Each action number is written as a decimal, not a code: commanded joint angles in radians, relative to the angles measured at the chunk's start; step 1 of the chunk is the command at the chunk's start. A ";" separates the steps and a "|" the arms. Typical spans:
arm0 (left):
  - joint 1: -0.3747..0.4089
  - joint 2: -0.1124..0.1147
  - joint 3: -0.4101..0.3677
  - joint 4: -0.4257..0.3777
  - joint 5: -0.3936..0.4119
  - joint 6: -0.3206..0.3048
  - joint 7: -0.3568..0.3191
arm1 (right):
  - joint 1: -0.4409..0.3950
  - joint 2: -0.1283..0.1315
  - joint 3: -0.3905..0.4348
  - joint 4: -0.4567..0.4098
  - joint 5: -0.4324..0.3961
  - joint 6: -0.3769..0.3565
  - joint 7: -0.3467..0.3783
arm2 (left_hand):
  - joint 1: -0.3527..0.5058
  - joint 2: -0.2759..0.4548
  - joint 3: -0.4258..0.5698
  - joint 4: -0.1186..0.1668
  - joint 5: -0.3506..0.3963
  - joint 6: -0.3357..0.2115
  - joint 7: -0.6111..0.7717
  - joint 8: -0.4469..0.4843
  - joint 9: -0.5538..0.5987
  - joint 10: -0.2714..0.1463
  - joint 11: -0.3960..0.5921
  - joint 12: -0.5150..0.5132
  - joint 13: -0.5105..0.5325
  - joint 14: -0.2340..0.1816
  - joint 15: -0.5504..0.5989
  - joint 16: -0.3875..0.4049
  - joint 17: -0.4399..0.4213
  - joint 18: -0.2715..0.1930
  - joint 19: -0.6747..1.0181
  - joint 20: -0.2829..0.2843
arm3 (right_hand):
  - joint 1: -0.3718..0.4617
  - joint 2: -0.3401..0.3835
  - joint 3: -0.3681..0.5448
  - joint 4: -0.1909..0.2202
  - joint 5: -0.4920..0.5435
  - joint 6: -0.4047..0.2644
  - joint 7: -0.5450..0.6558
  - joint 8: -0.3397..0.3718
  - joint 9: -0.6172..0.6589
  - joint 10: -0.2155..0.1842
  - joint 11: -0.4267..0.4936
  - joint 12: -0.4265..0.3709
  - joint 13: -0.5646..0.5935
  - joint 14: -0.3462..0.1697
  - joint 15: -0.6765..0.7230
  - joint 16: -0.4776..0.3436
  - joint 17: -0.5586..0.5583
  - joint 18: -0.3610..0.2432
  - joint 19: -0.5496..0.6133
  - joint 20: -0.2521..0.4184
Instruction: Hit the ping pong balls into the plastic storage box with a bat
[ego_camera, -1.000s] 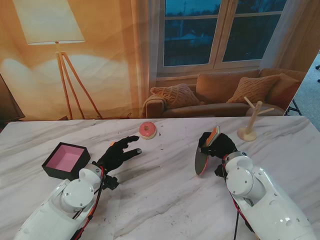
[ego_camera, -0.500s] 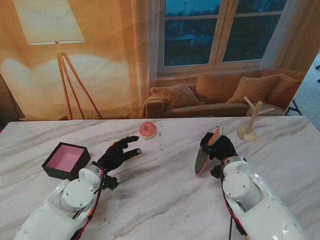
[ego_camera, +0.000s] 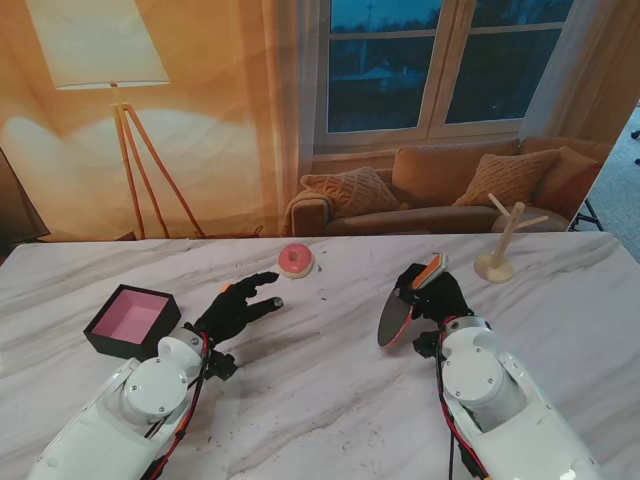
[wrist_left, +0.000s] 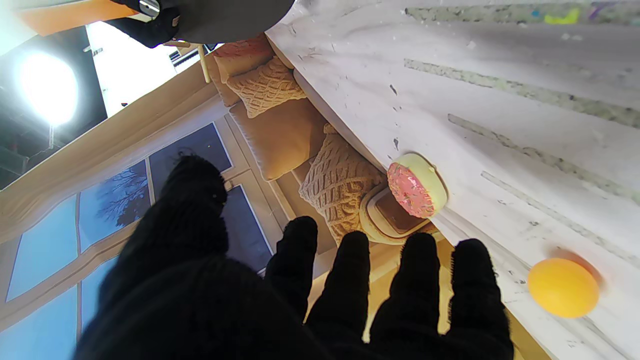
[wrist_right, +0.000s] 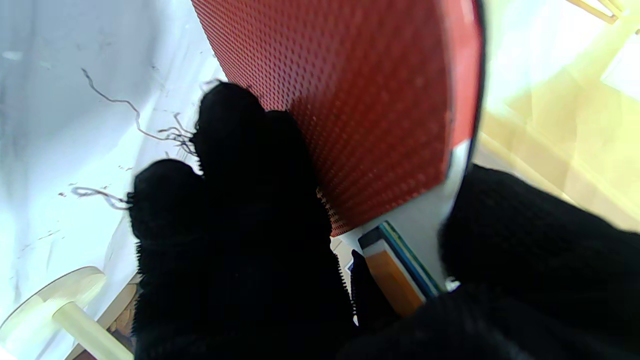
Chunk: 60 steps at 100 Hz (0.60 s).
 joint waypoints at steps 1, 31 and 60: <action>0.003 -0.002 -0.003 -0.006 0.000 0.005 -0.015 | -0.005 -0.009 -0.006 -0.021 0.013 -0.005 0.005 | 0.015 0.022 -0.042 0.013 0.029 -0.023 -0.008 -0.010 0.020 0.006 -0.019 -0.009 0.013 0.002 -0.008 0.002 -0.013 -0.003 -0.013 0.018 | 0.094 0.075 0.035 -0.011 0.061 0.061 0.020 -0.007 0.037 -0.020 0.025 -0.006 0.035 -0.046 -0.008 -0.012 0.012 -0.007 0.030 -0.017; 0.000 0.003 -0.011 -0.014 0.008 0.013 -0.030 | -0.023 -0.014 -0.031 -0.080 0.082 -0.028 0.011 | 0.020 0.018 -0.040 0.013 0.029 -0.021 -0.006 -0.009 0.024 0.008 -0.016 -0.006 0.014 0.002 -0.005 0.003 -0.012 -0.005 -0.009 0.019 | 0.099 0.084 0.024 -0.008 0.059 0.061 0.020 -0.010 0.033 -0.023 0.026 -0.008 0.032 -0.047 -0.010 -0.012 0.009 -0.009 0.029 -0.021; 0.009 0.014 -0.045 -0.037 0.045 0.029 -0.056 | -0.022 -0.025 -0.084 -0.103 0.129 -0.041 -0.001 | 0.027 0.009 -0.030 0.014 0.034 -0.022 -0.002 -0.006 0.033 0.013 -0.005 0.004 0.021 0.005 0.004 0.009 -0.009 -0.005 0.002 0.021 | 0.100 0.095 0.016 -0.007 0.052 0.054 0.019 -0.010 0.025 -0.031 0.024 -0.011 0.023 -0.053 -0.017 -0.014 0.003 -0.017 0.023 -0.026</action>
